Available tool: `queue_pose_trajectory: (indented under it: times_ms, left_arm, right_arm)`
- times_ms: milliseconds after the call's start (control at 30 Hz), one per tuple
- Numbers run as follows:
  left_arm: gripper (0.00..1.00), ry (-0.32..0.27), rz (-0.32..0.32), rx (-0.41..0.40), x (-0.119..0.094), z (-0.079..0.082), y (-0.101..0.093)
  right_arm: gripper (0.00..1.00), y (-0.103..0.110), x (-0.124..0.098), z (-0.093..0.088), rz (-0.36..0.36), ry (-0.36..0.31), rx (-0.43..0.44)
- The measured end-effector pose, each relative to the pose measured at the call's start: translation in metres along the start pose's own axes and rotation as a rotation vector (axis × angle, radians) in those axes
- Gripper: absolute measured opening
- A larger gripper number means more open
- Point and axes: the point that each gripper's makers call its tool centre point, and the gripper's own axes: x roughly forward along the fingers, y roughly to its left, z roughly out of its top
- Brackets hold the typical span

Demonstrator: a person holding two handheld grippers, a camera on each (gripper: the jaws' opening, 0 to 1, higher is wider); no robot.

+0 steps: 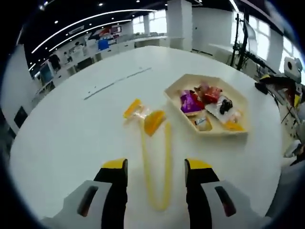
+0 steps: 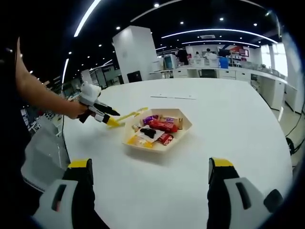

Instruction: Place the target food into the container with the food tongs after gripping and lifting it, then release it inside without dropping or visibly crushing the food.

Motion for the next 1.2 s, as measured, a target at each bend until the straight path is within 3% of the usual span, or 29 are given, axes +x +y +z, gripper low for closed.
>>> queue_pose_trajectory:
  times_ms: [333, 367, 400, 500, 700, 933, 1000, 1133, 1200]
  left_arm:
    - [0.31, 0.036, 0.007, 0.043, 0.004, -0.016, -0.001]
    - [0.31, 0.081, -0.001, 0.095, 0.003, -0.025, -0.001]
    - [0.3, 0.022, 0.014, 0.087, 0.006, -0.015, 0.0]
    - [0.18, 0.069, 0.006, 0.116, 0.007, -0.02, -0.001]
    - [0.15, 0.071, 0.013, 0.086, 0.008, -0.016, 0.001]
    - [0.14, 0.078, -0.077, 0.069, -0.006, -0.013, -0.012]
    - [0.14, 0.095, -0.149, 0.033, -0.012, -0.014, -0.02]
    - [0.13, 0.119, -0.196, 0.03, -0.027, -0.007, -0.015]
    - [0.13, 0.122, -0.2, 0.071, -0.036, -0.001, -0.009]
  right_arm:
    - [1.0, 0.001, -0.003, 0.002, -0.003, -0.005, -0.002]
    - [1.0, 0.001, -0.003, 0.003, -0.004, -0.004, -0.005]
    - [1.0, 0.001, -0.004, 0.005, -0.004, -0.006, -0.01]
    - [1.0, 0.0, -0.005, 0.009, -0.006, -0.012, -0.015]
    - [1.0, 0.0, -0.003, 0.013, -0.003, -0.015, -0.023]
    - [1.0, 0.004, 0.002, 0.025, 0.018, -0.024, -0.058]
    - [1.0, 0.004, 0.005, 0.032, 0.03, -0.032, -0.078]
    - [0.99, 0.005, 0.011, 0.049, 0.059, -0.051, -0.132]
    - [0.97, 0.005, 0.014, 0.056, 0.069, -0.049, -0.165]
